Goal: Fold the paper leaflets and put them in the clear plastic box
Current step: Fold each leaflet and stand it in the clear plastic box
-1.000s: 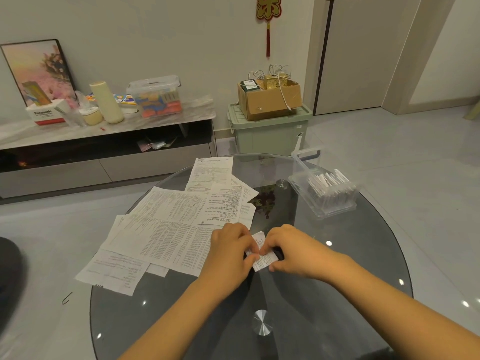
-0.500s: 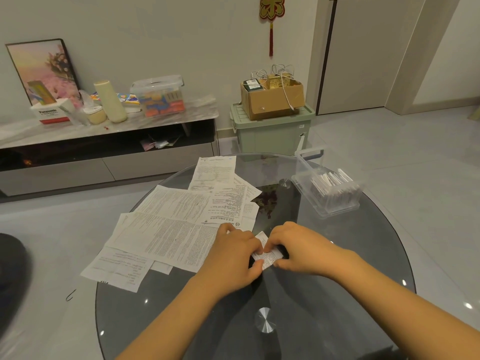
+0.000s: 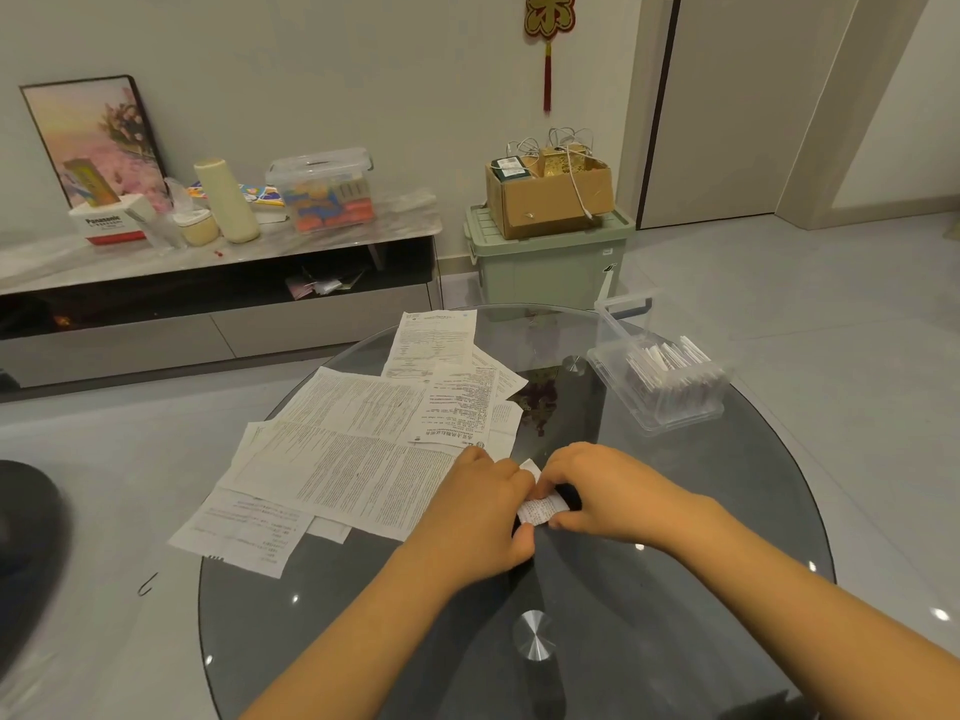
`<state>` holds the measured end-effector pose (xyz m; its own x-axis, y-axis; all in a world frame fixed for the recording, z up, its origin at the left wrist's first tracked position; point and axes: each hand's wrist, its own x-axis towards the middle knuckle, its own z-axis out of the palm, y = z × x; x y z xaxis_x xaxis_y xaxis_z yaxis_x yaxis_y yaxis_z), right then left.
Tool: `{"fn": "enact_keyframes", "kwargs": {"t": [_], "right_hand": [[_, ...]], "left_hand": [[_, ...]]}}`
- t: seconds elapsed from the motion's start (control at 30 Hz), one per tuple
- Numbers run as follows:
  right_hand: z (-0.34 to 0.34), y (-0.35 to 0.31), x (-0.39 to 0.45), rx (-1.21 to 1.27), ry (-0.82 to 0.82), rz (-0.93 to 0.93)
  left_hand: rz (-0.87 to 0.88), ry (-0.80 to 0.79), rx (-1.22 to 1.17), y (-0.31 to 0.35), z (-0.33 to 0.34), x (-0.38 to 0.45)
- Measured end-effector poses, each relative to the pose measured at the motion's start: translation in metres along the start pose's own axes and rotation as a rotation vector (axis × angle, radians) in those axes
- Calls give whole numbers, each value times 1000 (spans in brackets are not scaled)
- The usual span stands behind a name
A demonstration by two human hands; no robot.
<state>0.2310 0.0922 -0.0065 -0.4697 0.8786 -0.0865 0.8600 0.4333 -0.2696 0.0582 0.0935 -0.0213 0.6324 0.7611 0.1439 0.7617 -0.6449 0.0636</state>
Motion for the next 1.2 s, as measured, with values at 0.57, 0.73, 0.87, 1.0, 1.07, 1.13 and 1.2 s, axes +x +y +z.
{"fn": "enact_keyframes", "kwargs": {"t": [0.57,0.73,0.87,1.0,1.07,1.13,1.2], "right_hand": [[1,0,5,65,77,-6],[3,4,5,250,19,40],[0,6,4,362,-25,45],[-3,5,4,372,-36,66],[-2,5,4,385,-32,68],[1,5,4,366,3,86],[5,4,6,339,67,130]], "left_hand": [[-66,-56,-76,-7,3,-3],[-84,-76,-118,-5,-1,-6],[-82,-53,-169,-2,-2,-8],[-108,-16,-299,-6,-3,-9],[-151,1,-373,-8,-2,-8],[-188,30,-411,-10,0,-5],[-244,59,-455,-11,4,-2]]}}
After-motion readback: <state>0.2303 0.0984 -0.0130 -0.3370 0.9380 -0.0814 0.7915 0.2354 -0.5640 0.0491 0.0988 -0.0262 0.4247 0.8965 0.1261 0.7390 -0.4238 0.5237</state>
